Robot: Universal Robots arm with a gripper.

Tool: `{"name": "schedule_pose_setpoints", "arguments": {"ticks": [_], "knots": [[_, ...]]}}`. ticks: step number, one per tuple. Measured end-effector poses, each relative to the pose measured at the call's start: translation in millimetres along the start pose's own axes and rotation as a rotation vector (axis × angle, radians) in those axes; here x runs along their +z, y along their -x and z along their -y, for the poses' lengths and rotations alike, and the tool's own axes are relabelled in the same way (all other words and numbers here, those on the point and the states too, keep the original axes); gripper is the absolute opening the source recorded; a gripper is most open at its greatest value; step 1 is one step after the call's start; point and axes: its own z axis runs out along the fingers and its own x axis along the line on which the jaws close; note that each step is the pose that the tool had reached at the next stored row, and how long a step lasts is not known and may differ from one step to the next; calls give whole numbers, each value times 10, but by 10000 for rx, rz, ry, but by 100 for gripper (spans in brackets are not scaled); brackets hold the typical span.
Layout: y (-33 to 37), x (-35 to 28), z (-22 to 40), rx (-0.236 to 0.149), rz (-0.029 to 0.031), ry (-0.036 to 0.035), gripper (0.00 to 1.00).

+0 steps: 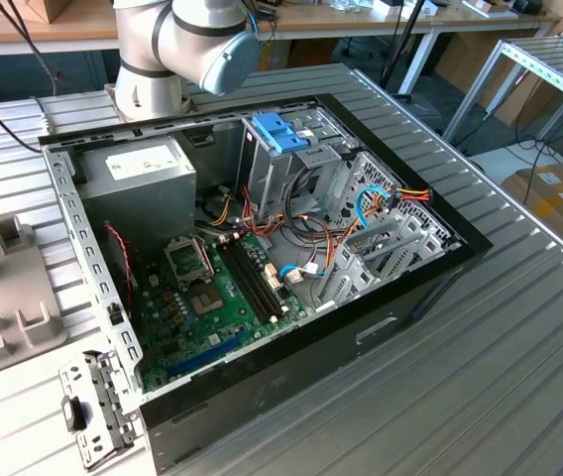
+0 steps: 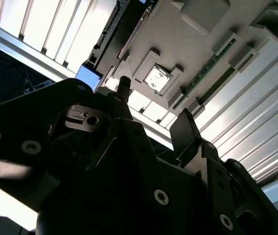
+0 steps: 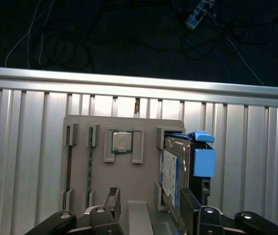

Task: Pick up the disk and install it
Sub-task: 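Pick up the disk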

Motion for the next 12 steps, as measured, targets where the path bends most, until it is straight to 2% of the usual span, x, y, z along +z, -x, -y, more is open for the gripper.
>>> {"name": "schedule_pose_setpoints", "arguments": {"ticks": [12], "knots": [[21,18,2,0,0,0,60]]}}
